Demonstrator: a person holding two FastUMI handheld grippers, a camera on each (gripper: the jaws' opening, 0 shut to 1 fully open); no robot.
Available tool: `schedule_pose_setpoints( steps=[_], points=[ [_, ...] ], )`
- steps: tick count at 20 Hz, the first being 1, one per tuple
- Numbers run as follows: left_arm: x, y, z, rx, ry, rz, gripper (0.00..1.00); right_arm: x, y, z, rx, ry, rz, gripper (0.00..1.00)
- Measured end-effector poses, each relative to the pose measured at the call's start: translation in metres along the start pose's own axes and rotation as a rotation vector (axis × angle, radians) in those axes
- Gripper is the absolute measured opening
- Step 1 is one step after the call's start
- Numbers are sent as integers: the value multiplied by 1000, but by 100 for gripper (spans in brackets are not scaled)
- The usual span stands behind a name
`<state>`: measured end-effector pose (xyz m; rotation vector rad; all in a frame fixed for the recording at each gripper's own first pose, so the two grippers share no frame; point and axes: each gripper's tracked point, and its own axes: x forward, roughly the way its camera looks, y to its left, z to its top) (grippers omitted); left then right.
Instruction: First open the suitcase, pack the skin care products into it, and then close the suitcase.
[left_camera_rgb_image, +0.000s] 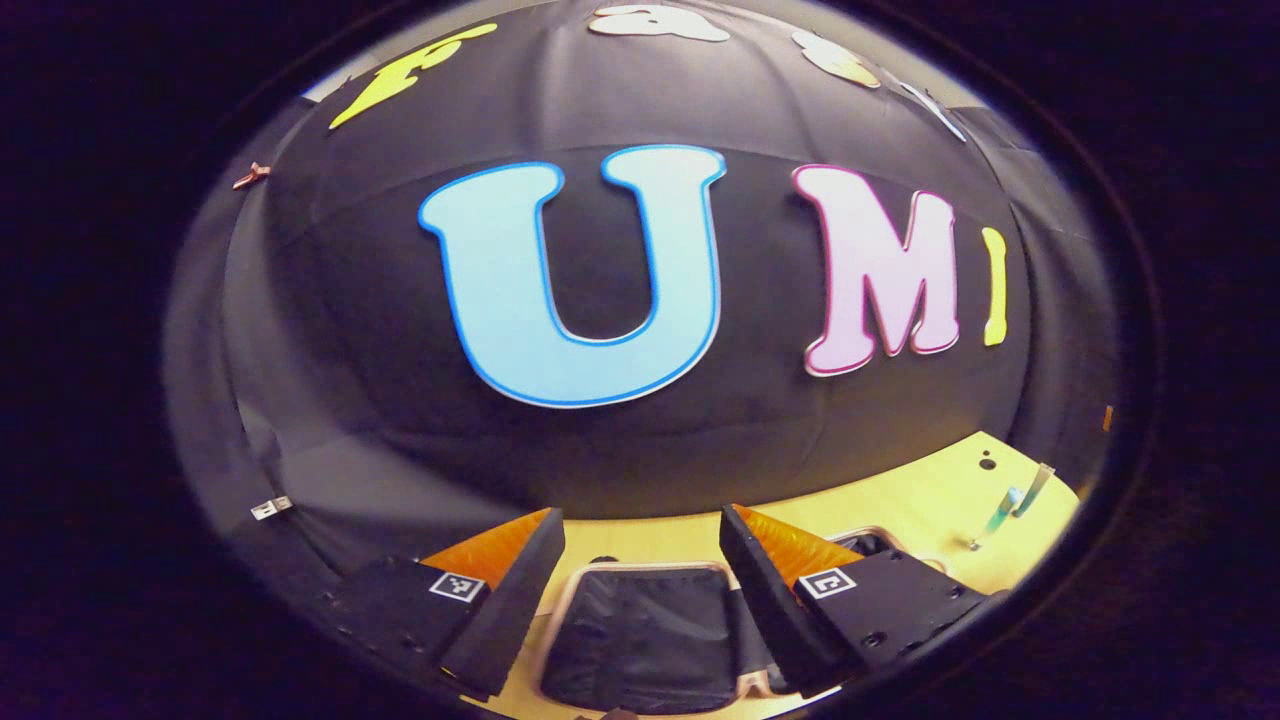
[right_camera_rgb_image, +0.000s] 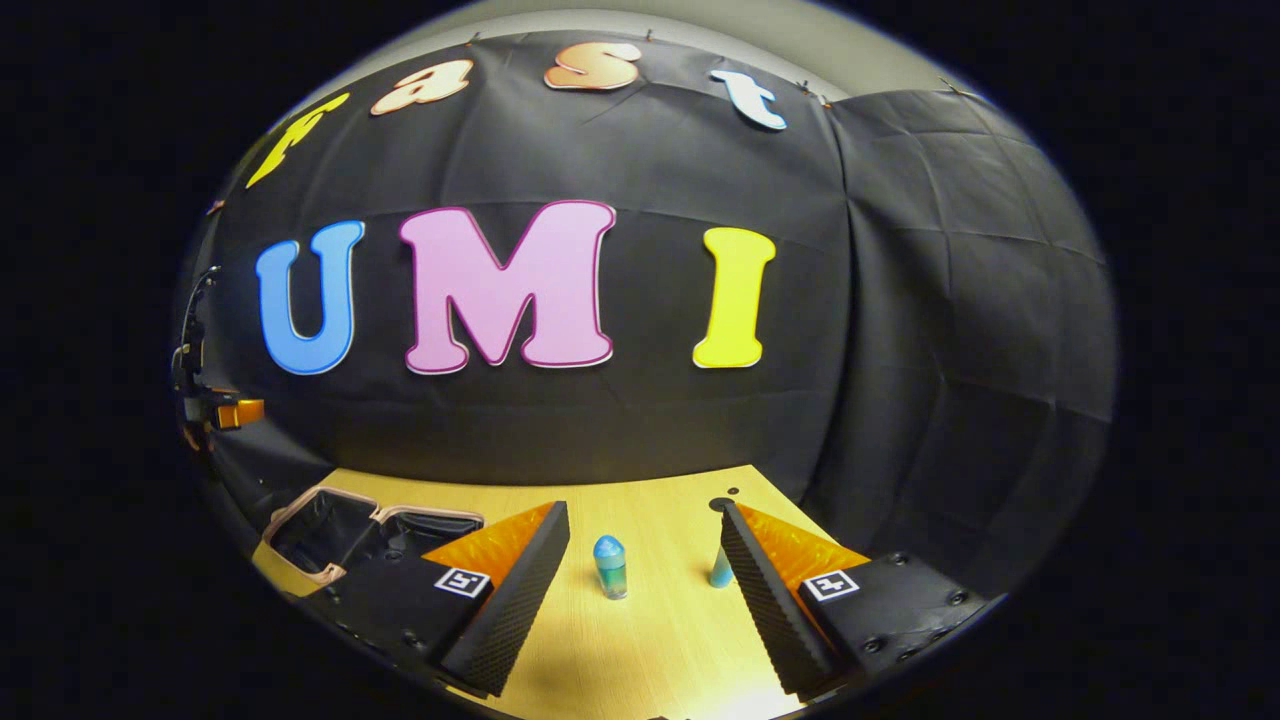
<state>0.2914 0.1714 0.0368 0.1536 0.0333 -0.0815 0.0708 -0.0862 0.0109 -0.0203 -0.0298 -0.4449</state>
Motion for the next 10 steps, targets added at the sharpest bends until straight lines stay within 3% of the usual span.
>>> schedule_pose_setpoints(
  steps=[4, 7, 10],
  points=[
    [-17, -137, -15, -28, -66, -144, 98, 9, -33, -8, 16, 11, -4, 97],
    [-38, -239, -66, -77, 3, -278, 98, 23, -51, -22, -15, 34, 21, 96],
    [-37, -329, -112, -80, 69, -364, 99, 43, -66, -43, -44, 72, 62, 97]
  ],
)
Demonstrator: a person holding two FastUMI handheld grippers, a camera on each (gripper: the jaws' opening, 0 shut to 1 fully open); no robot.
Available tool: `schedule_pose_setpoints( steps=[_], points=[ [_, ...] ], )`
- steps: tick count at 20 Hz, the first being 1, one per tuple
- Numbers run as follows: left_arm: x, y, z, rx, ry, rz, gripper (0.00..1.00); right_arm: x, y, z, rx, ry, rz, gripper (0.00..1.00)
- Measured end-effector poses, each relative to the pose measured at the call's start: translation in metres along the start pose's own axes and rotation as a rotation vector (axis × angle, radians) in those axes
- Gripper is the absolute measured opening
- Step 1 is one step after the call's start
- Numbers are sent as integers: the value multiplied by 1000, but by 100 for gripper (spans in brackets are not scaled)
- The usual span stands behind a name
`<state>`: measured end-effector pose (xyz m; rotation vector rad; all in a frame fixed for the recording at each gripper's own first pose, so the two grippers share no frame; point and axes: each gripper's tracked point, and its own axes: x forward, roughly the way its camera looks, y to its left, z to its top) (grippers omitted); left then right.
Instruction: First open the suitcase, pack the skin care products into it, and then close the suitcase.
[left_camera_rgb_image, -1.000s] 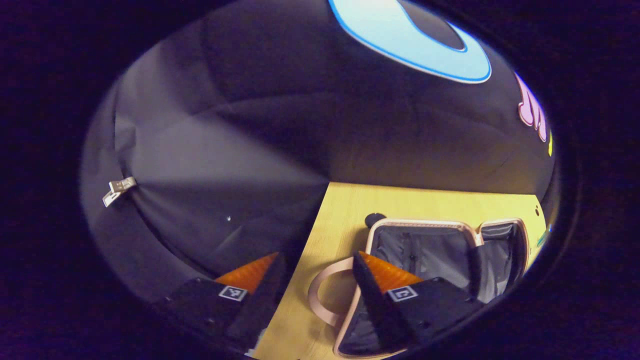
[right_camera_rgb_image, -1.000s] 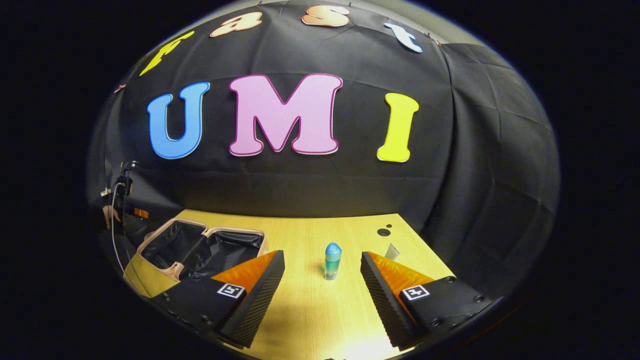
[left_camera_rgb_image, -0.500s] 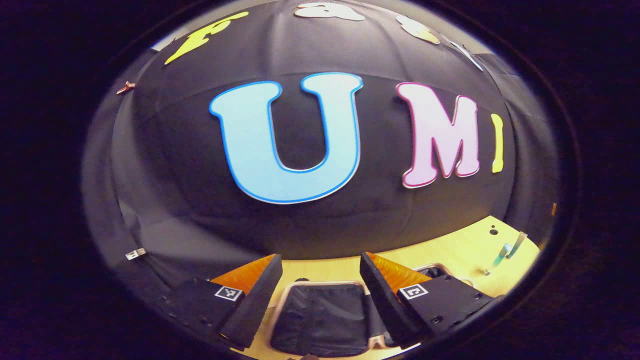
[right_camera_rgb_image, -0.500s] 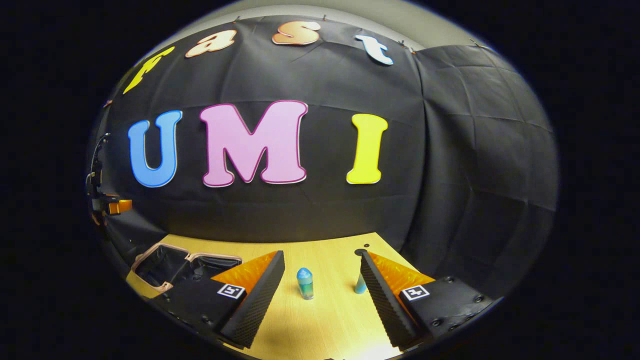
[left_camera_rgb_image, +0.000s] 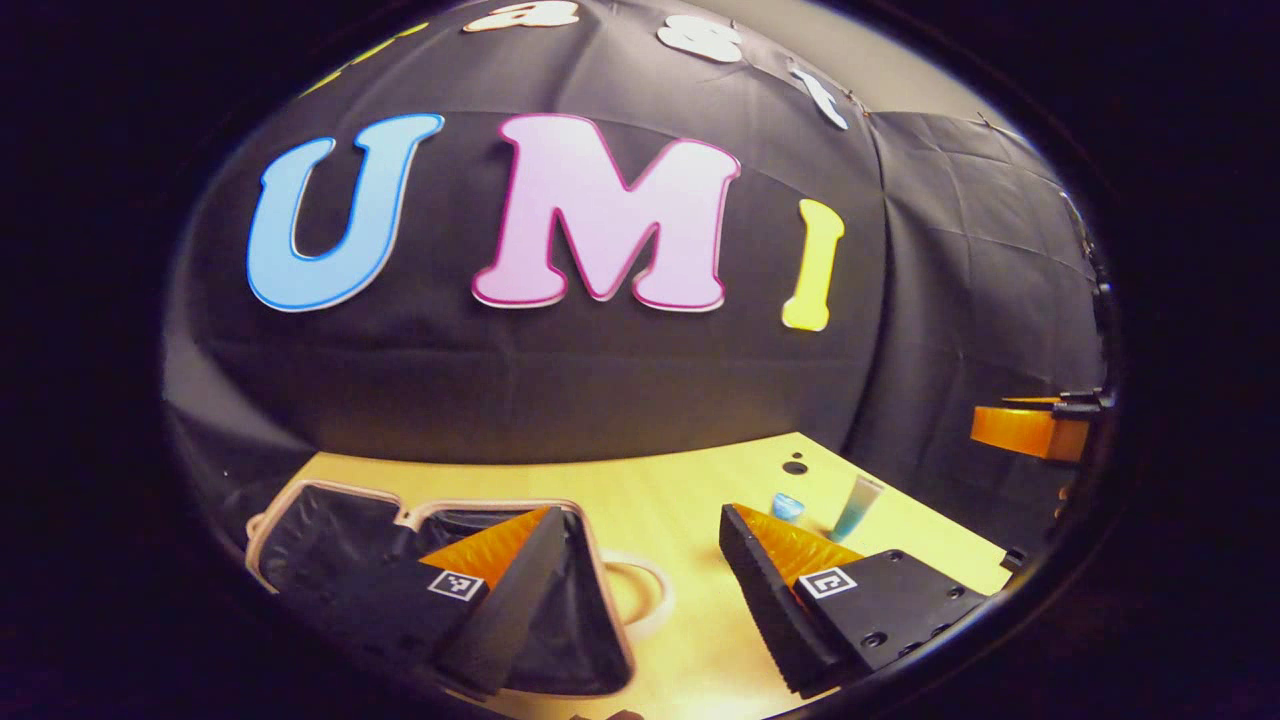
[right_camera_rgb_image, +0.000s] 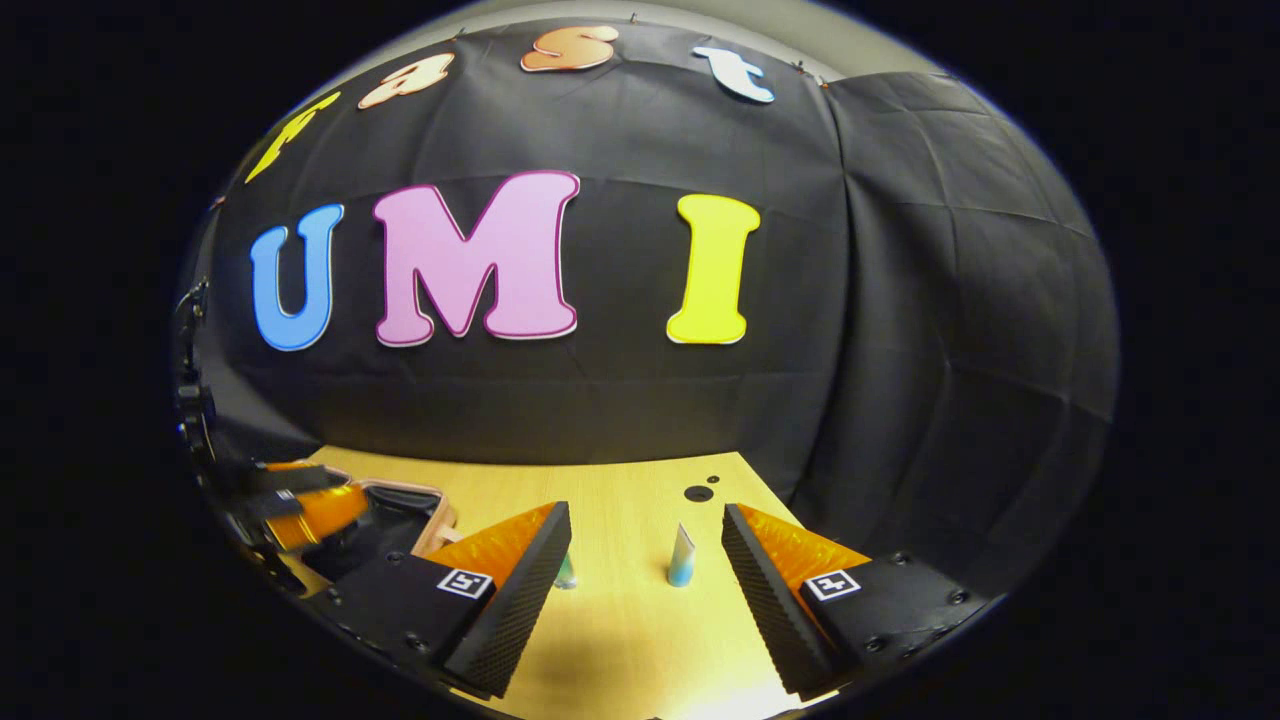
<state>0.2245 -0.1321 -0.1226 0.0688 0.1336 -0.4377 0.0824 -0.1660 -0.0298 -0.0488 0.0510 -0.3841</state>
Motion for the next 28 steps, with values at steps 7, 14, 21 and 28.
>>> schedule_pose_setpoints(
  steps=[7, 14, 21, 28],
  points=[
    [115, -103, -93, 21, 131, -76, 98, 55, -45, -58, -1, 95, 41, 97],
    [212, -115, -132, -9, 192, -24, 75, 113, -59, -107, -63, 112, 77, 98],
    [222, -107, -141, -27, 222, 12, 47, 171, -42, -138, -12, 132, 106, 97],
    [181, -89, -125, -52, 177, 37, 50, 209, -45, -184, 23, 223, 60, 96]
  ],
)
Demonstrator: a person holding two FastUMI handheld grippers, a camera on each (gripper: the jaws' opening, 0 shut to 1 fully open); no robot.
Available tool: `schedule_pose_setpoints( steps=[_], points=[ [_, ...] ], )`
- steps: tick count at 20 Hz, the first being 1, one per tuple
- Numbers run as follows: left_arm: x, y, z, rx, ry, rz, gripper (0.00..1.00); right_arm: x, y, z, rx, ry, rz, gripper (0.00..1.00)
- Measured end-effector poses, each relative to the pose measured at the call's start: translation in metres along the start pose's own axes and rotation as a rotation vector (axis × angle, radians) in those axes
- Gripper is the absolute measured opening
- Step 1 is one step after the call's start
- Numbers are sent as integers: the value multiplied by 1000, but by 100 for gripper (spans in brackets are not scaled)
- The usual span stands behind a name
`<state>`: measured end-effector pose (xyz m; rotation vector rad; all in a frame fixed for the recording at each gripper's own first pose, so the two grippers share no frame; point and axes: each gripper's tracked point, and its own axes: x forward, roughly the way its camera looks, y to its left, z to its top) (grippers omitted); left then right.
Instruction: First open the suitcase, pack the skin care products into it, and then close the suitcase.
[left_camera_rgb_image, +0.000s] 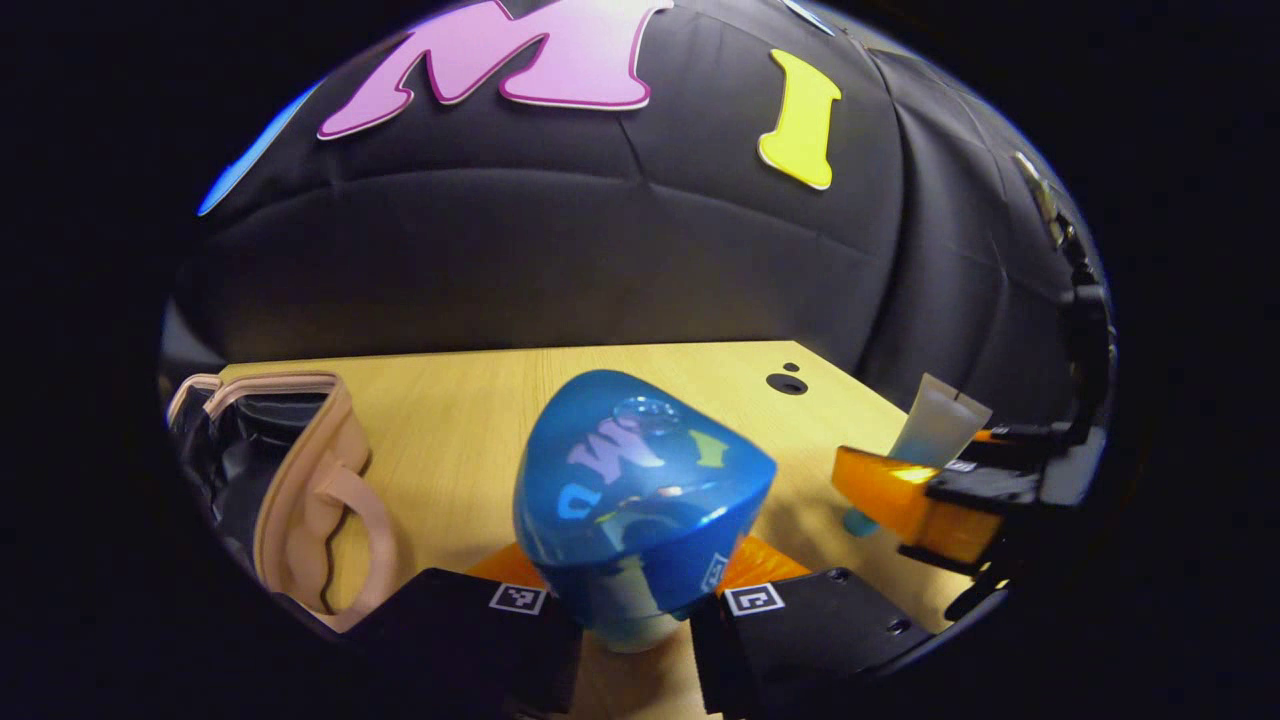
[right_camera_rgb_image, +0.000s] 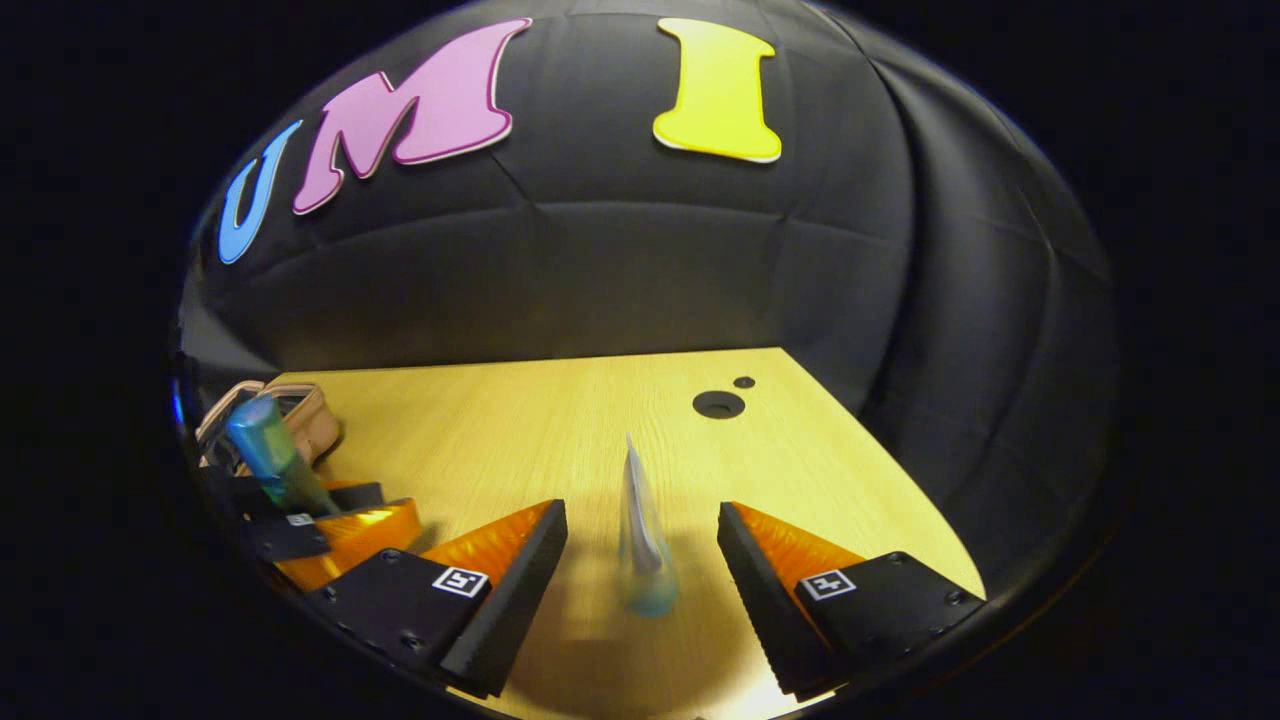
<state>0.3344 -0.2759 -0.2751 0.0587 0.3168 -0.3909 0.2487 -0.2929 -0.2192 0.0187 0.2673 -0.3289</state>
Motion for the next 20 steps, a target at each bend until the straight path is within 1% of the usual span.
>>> schedule_pose_setpoints(
  steps=[3, 6, 7, 8, 9, 11, 12, 13, 14, 15, 16, 17, 18, 19, 20],
  points=[
    [-30, 7, 22, -23, -39, 7, 50, 12, 2, -8, 3, 22, -8, 96],
    [-60, 22, 35, -48, -63, 28, 50, 15, 7, -17, -52, 45, 4, 60],
    [-68, 29, 36, -64, -59, 42, 49, 17, 12, -16, -62, 35, 22, 39],
    [-76, 41, 38, -80, -62, 60, 49, 14, 14, -18, -75, 47, 29, 31],
    [-85, 53, 40, -94, -66, 81, 50, 9, 16, -19, -83, 57, 30, 36],
    [-104, 88, 39, -102, -80, 157, 50, -7, 24, -12, -93, 60, 38, 28],
    [-114, 106, 40, -111, -83, 198, 50, -18, 31, -1, -103, 38, 49, 33],
    [-127, 124, 43, -127, -88, 231, 50, -30, 39, 14, -111, 7, 59, 33],
    [-138, 142, 48, -141, -97, 262, 50, -44, 50, 28, -117, -22, 77, 38],
    [-150, 161, 50, -156, -92, 292, 50, -58, 60, 38, -122, -36, 94, 33],
    [-163, 183, 54, -179, -91, 321, 49, -74, 74, 47, -122, -46, 116, 32],
    [-174, 204, 56, -195, -78, 346, 50, -91, 92, 56, -116, -58, 144, 32],
    [-185, 225, 54, -191, -59, 372, 46, -104, 106, 63, -112, -62, 165, 33],
    [-192, 246, 48, -169, -17, 392, 50, -117, 120, 68, -107, -67, 186, 32],
    [-195, 264, 41, -142, 35, 400, 49, -129, 135, 73, -98, -65, 206, 32]
  ],
)
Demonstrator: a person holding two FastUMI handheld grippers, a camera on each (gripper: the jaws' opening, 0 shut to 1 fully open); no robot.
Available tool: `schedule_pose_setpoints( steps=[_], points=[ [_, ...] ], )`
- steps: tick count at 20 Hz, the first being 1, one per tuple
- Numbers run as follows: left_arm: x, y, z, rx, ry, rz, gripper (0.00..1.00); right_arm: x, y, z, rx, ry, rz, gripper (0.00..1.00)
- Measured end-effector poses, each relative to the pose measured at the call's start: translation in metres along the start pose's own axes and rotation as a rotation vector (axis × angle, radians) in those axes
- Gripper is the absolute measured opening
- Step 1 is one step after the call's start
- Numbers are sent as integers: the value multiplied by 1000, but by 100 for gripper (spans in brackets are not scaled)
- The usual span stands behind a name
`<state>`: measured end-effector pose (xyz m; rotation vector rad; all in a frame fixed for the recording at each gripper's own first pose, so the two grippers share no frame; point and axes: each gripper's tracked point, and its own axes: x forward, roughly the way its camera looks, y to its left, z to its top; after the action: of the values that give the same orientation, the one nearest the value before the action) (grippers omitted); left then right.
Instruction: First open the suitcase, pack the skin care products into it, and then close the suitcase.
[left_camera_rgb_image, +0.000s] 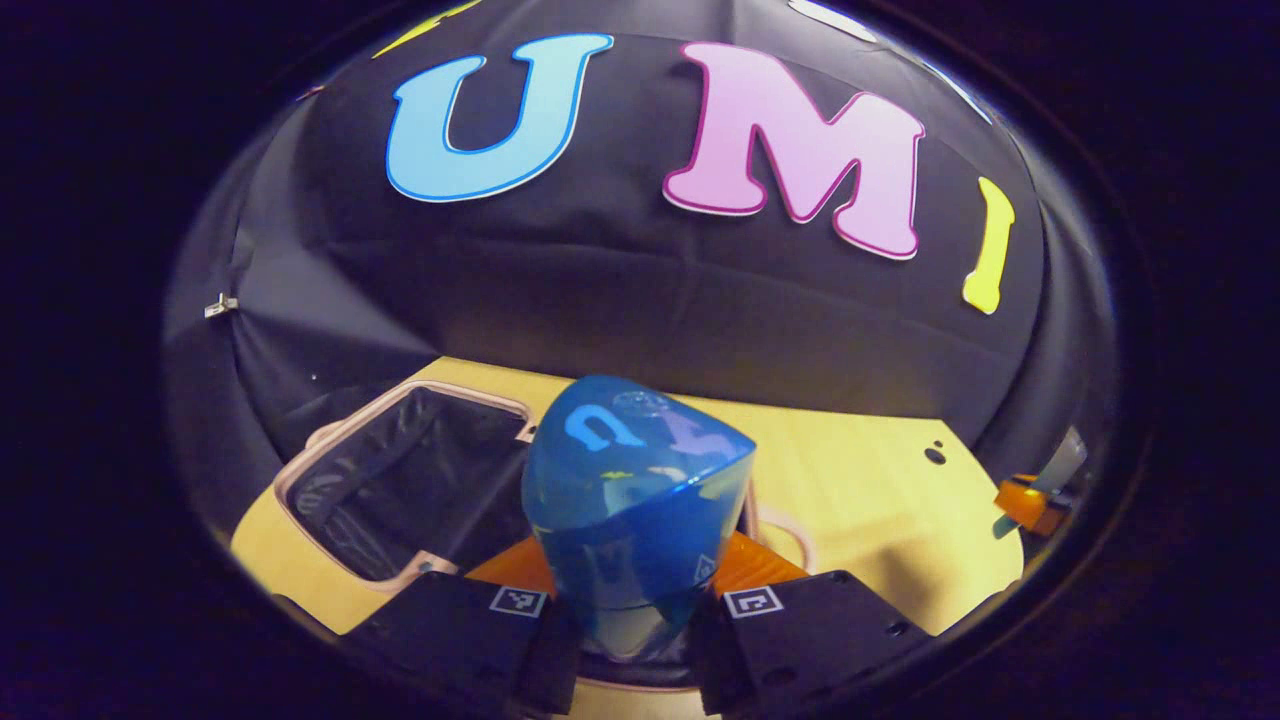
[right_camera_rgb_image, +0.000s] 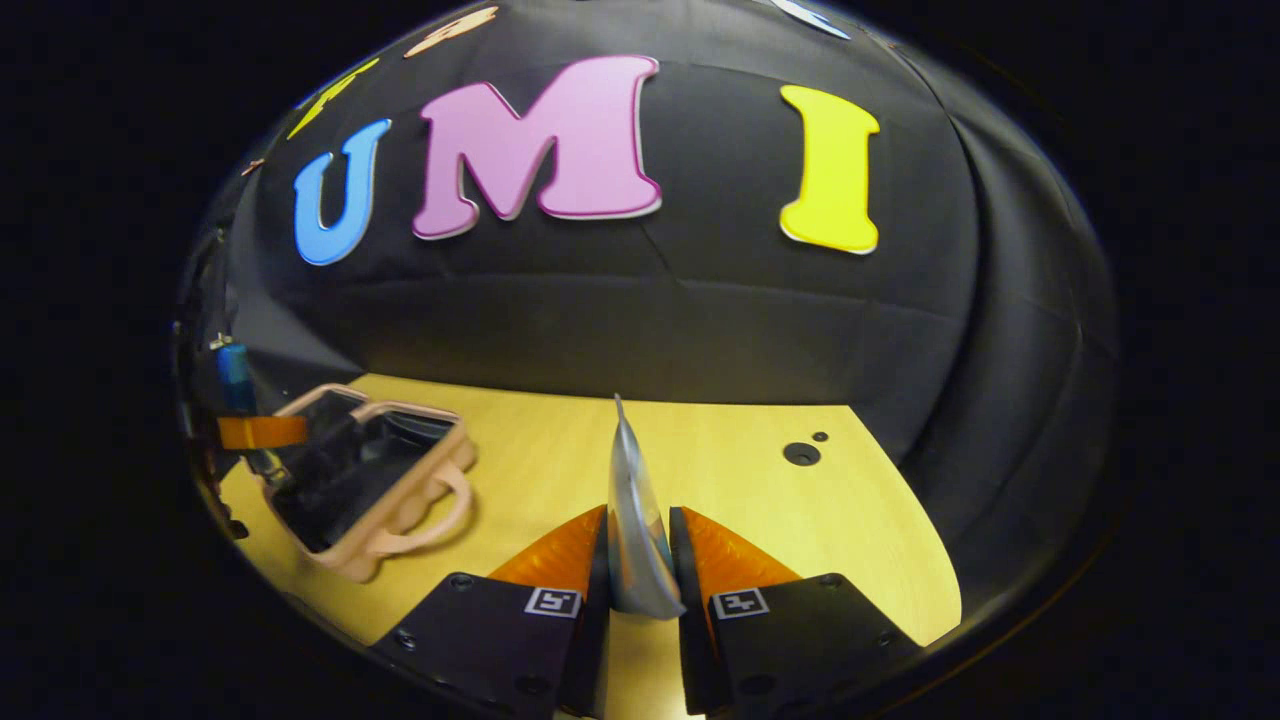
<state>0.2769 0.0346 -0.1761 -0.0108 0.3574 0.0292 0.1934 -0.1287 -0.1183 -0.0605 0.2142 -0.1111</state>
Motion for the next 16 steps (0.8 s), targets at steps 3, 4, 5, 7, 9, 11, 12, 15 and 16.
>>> schedule_pose_setpoints(
  steps=[3, 4, 5, 7, 9, 11, 12, 15, 16],
  points=[
    [22, 31, -19, 10, 123, 3, 49, -16, 38, 21, 52, -9, 40, 33],
    [31, 35, -26, 0, 168, -2, 50, -19, 48, 29, 66, -18, 52, 33],
    [37, 38, -34, 6, 209, 5, 49, -23, 58, 33, 73, -17, 66, 33],
    [57, 31, -51, 30, 288, -6, 50, -30, 71, 44, 67, -31, 91, 33],
    [76, 26, -67, 32, 373, -8, 50, -35, 80, 52, 60, -44, 103, 32],
    [92, 23, -82, -29, 471, -19, 49, -39, 87, 64, 74, -61, 115, 32],
    [101, 22, -87, -35, 514, -13, 50, -40, 90, 71, 81, -68, 120, 32],
    [124, 23, -92, 32, 582, 17, 46, -42, 94, 79, 85, -72, 128, 32],
    [129, 23, -89, 51, 605, 25, 46, -42, 94, 82, 80, -77, 124, 32]
  ],
)
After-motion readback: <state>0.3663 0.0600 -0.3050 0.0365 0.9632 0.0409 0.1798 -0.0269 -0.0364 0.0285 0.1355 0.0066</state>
